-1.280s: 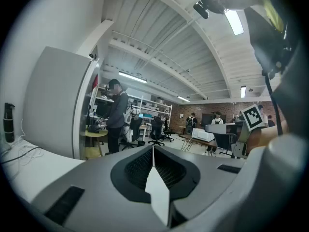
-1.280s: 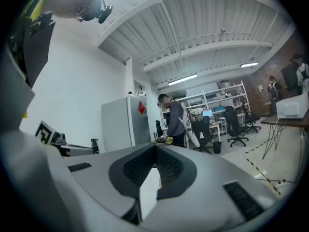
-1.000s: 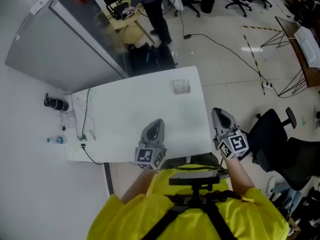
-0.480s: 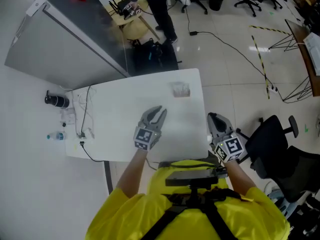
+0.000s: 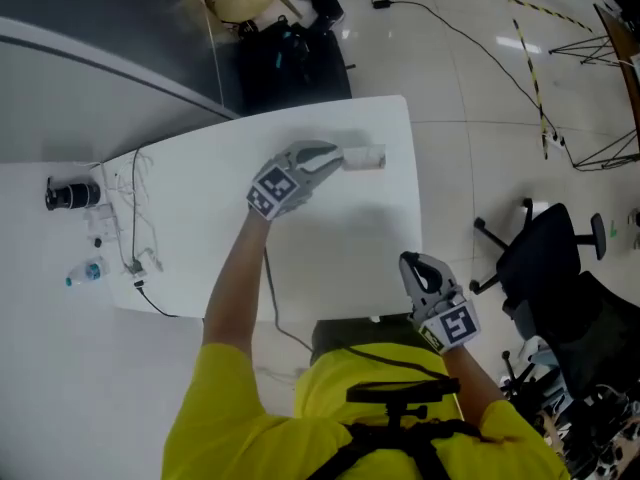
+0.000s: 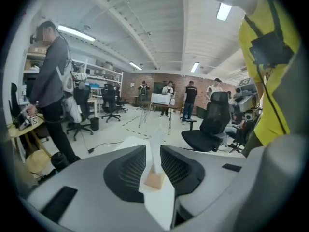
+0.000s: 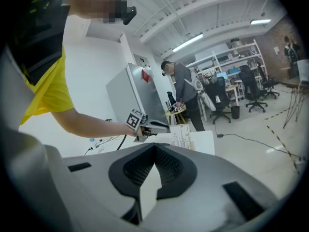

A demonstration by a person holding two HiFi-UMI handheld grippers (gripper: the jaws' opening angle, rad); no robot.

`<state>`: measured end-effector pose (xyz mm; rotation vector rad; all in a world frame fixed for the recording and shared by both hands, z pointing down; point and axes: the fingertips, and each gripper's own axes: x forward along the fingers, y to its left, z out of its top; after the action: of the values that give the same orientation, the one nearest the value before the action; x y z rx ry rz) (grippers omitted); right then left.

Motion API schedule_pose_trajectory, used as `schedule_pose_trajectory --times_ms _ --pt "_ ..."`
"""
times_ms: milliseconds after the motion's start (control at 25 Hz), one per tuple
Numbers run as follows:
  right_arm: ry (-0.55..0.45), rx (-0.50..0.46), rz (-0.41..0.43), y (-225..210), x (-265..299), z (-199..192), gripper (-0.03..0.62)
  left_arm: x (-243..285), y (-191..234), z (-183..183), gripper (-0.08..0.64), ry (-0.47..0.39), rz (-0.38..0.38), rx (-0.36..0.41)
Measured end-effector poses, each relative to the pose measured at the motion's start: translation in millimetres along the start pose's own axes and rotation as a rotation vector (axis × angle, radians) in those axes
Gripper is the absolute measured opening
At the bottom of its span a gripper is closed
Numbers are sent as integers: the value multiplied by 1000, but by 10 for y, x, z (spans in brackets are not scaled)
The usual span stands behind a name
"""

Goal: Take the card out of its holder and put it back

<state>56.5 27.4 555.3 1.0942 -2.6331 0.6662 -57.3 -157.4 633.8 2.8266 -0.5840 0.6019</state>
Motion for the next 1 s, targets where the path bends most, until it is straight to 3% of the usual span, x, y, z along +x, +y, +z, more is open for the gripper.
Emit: schedule_pose_trajectory --times_ms 120,320,360,720,1000 --pt "43 22 18 33 57 -214 6 138 -12 -41 94 16 -116 21" --pt "74 20 17 69 24 -370 6 264 -84 -54 92 1 -227 14" --pt "79 24 11 59 31 -375 6 272 -81 -56 42 -4 -237 18" --pt "60 15 1 69 75 -218 6 180 -125 204 18 -66 -222 46" --pt "5 13 22 280 -2 190 6 -466 -283 1249 17 -180 -140 74"
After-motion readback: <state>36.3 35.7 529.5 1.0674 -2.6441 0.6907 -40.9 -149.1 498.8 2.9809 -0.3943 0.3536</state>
